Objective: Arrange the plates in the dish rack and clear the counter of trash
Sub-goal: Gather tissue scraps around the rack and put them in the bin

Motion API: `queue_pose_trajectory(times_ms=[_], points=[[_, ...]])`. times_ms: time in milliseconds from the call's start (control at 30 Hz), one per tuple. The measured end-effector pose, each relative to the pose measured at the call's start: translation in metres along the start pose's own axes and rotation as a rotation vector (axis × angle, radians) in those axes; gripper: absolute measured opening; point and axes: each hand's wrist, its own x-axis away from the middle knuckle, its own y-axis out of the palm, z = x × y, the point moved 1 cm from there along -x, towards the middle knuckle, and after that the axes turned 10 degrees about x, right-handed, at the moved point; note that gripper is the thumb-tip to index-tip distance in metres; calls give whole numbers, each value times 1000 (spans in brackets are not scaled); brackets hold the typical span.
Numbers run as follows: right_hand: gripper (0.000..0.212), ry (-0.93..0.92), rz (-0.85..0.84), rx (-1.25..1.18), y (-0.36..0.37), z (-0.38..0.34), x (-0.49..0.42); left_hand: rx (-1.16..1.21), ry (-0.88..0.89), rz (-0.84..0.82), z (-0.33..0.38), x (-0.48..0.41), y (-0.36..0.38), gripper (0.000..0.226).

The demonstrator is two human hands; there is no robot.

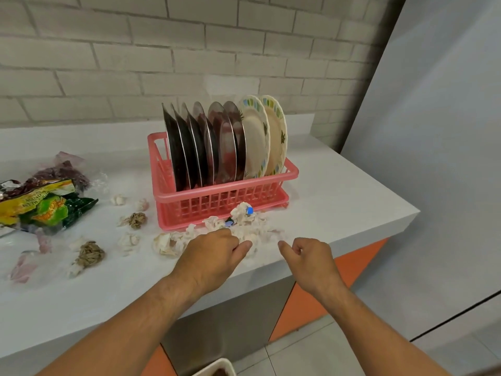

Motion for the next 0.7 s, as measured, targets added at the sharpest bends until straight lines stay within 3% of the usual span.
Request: queue_pose_trajectory(times_ms=[233,700], points=[[60,-94,-102,-81,13,30,46,35,-45,-12,23,38,25,43],[51,-189,-361,236,119,71,137,38,-178,-334,-40,130,124,52]])
